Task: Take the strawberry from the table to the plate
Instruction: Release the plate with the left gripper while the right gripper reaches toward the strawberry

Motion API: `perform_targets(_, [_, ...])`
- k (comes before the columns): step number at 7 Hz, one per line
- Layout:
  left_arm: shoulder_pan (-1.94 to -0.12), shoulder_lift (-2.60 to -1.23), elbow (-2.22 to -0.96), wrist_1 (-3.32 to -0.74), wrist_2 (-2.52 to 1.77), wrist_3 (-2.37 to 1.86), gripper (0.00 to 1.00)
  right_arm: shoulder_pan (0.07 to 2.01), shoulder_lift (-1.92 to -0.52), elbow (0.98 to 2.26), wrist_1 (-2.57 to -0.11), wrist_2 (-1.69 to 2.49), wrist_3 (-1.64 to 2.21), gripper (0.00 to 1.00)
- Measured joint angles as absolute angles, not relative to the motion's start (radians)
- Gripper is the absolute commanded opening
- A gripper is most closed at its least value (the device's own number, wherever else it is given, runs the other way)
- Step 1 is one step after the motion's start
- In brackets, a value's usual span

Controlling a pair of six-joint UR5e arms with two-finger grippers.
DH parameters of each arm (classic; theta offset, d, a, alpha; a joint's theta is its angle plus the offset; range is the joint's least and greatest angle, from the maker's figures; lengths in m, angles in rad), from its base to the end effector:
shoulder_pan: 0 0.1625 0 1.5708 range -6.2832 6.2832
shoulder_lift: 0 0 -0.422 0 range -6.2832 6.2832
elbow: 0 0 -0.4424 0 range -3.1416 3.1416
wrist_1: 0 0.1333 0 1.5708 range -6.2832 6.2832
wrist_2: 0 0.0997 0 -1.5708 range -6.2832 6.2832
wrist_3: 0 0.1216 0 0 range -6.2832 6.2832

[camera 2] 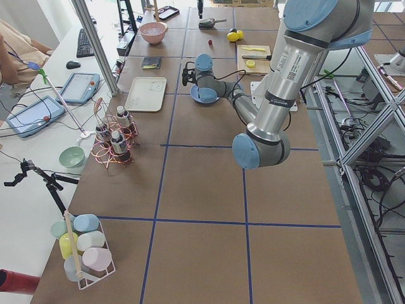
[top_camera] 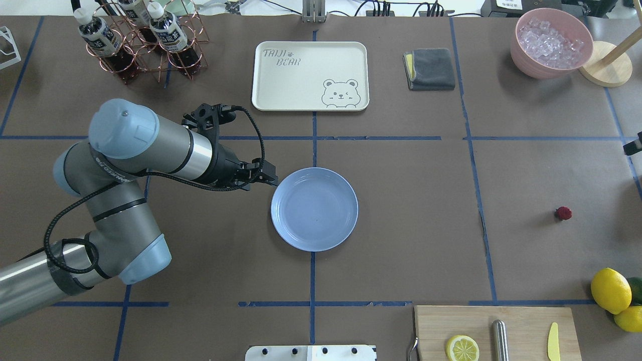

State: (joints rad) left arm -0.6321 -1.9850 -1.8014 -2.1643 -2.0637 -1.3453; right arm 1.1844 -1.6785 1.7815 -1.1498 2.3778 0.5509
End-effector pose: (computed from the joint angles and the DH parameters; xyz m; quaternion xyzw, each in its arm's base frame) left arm 0.4855 -0.4494 0.2236 0.0533 0.5945 -0.0208 0.8021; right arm -0.1550 -0.5017 0.5595 0.0412 -0.4459 -0.0284 0.8937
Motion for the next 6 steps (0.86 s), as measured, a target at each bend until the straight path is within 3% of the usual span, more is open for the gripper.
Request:
perform_targets(2, [-0.636, -1.959, -1.828, -2.160, -2.064, -1.346, 0.77, 1.040, -1.730, 1.779, -0.942, 2.262, 0.789, 1.00])
perform_targets(6, [-0.634, -1.957, -1.831, -2.162, -2.060, -1.348, 0.80, 0.895, -1.765, 1.741, -0.903, 2.128, 0.834, 0.99])
